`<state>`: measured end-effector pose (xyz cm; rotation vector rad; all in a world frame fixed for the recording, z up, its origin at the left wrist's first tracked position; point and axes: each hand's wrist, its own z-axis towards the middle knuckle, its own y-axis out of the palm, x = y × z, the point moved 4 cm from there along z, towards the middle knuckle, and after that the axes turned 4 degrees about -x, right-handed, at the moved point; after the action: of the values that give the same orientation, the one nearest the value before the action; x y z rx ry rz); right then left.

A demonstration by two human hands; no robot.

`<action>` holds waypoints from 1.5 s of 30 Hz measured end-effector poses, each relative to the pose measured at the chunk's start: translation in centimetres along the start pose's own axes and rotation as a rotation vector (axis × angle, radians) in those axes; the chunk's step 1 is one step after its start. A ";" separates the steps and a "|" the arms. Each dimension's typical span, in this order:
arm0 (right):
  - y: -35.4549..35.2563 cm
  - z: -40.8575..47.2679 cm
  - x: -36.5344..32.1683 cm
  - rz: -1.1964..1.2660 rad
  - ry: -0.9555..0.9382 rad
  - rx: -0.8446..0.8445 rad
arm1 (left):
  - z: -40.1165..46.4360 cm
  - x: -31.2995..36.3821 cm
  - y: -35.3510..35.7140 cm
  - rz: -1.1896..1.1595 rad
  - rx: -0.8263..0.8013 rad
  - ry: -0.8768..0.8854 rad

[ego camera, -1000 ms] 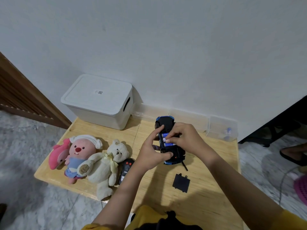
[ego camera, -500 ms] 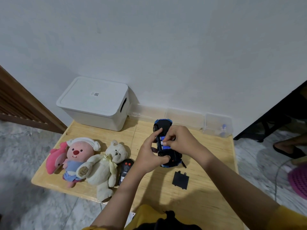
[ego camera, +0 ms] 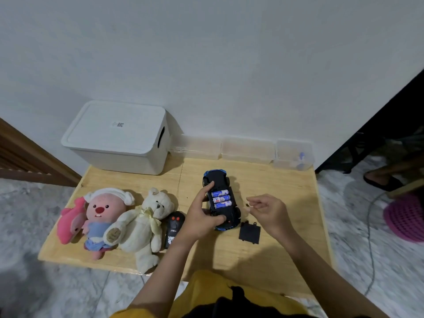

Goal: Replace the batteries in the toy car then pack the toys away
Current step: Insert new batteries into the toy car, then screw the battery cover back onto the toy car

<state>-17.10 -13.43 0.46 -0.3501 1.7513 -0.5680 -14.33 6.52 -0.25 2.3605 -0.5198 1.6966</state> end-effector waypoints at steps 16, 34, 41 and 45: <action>3.4 -4.5 7.8 -0.140 0.247 0.077 | -0.1 -3.2 -1.5 -0.058 -0.102 -0.032; 0.5 -1.3 -3.9 0.323 -0.017 0.115 | 0.2 -0.4 -3.5 -0.064 -0.188 0.011; 2.7 0.0 -6.8 0.374 -0.092 -0.024 | 0.0 1.4 -4.4 0.010 -0.213 0.105; 3.1 0.4 -7.5 0.365 -0.098 -0.053 | -0.1 1.9 -5.0 -0.021 -0.231 0.128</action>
<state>-14.64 -7.05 4.88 -0.0873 1.6852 -0.2385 -11.88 10.86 1.85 2.0753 -0.6290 1.6656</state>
